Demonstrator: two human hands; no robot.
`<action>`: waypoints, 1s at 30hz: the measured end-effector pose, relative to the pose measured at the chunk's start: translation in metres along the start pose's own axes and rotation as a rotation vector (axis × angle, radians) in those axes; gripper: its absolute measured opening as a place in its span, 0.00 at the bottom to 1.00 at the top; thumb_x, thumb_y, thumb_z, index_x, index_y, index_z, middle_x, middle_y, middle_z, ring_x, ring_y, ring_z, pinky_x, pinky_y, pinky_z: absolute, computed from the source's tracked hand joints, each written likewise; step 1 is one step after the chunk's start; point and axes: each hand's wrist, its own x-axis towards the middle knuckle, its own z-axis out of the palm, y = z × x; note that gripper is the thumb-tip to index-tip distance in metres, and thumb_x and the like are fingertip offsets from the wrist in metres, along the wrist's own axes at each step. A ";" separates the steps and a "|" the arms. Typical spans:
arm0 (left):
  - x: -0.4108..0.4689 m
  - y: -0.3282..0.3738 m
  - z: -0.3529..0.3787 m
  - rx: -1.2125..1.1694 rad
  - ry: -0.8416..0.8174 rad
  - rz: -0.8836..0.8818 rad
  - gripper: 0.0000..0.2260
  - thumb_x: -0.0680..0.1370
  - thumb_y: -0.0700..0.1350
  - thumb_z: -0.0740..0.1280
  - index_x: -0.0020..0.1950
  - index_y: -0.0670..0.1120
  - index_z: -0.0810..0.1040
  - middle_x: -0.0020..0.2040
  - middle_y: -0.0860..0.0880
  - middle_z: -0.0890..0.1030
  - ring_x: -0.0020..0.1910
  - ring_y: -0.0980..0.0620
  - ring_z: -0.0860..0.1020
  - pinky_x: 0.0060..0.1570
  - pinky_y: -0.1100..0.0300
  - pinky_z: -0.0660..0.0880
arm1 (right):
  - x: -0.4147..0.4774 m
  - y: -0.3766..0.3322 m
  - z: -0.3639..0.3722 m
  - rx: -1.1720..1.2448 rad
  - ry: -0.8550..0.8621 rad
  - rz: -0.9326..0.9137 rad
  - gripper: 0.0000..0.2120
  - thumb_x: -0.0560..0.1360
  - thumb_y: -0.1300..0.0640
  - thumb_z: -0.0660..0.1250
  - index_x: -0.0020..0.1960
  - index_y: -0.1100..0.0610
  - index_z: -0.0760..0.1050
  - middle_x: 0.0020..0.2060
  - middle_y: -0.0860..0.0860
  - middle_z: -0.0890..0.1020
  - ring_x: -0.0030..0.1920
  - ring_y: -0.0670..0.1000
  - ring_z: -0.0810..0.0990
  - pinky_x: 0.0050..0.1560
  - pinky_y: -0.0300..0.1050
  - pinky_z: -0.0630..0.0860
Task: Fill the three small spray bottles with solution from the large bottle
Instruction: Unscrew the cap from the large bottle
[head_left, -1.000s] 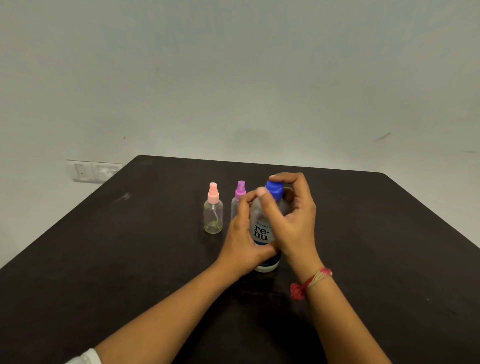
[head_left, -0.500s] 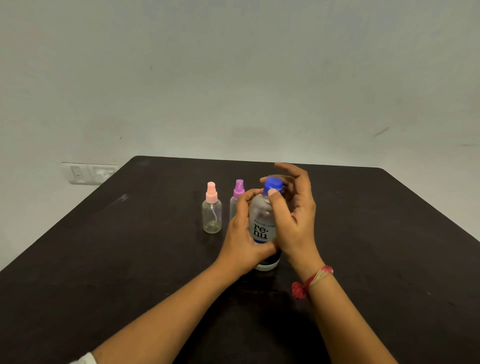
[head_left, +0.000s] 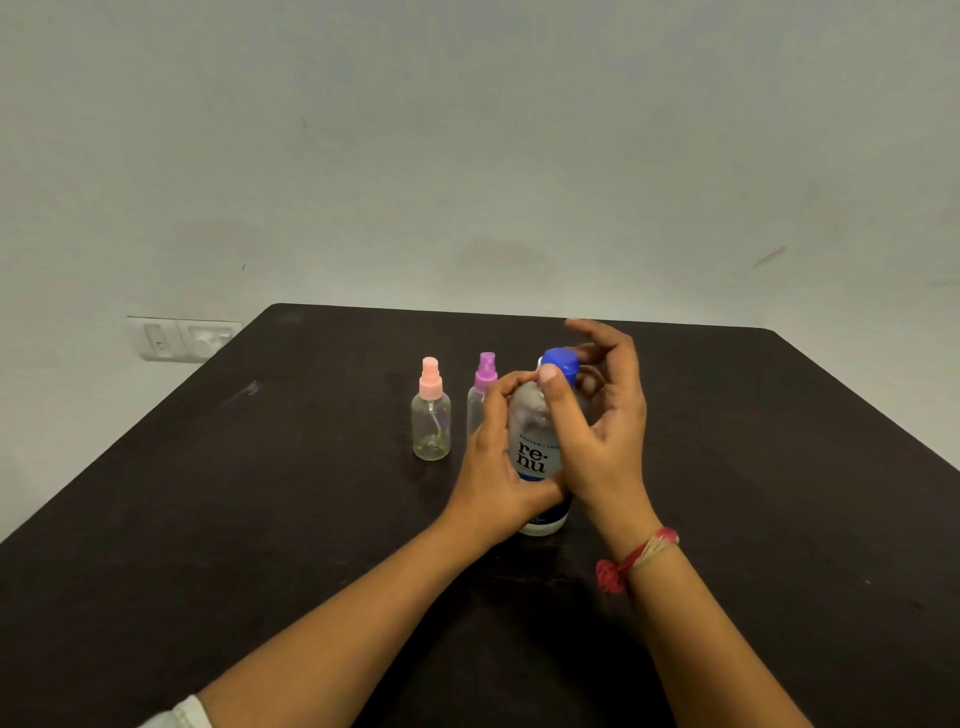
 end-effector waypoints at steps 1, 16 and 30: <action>0.000 0.000 0.000 -0.003 -0.002 -0.001 0.37 0.64 0.43 0.74 0.66 0.62 0.60 0.62 0.50 0.75 0.60 0.52 0.78 0.56 0.54 0.79 | 0.000 0.000 0.000 0.034 -0.005 0.011 0.15 0.74 0.54 0.64 0.60 0.47 0.69 0.47 0.52 0.78 0.48 0.51 0.80 0.50 0.43 0.77; 0.000 -0.003 0.000 -0.002 -0.006 0.024 0.37 0.65 0.42 0.75 0.68 0.56 0.61 0.63 0.48 0.74 0.61 0.51 0.78 0.57 0.56 0.77 | 0.001 -0.002 -0.001 0.012 -0.014 0.029 0.10 0.73 0.59 0.69 0.54 0.53 0.75 0.47 0.51 0.79 0.48 0.50 0.80 0.50 0.45 0.77; 0.001 0.001 0.000 0.005 -0.006 0.028 0.36 0.64 0.45 0.74 0.65 0.65 0.60 0.61 0.50 0.76 0.59 0.54 0.78 0.56 0.55 0.78 | 0.001 -0.001 -0.001 -0.068 -0.034 -0.009 0.15 0.73 0.57 0.70 0.59 0.53 0.74 0.49 0.52 0.76 0.49 0.49 0.78 0.51 0.43 0.76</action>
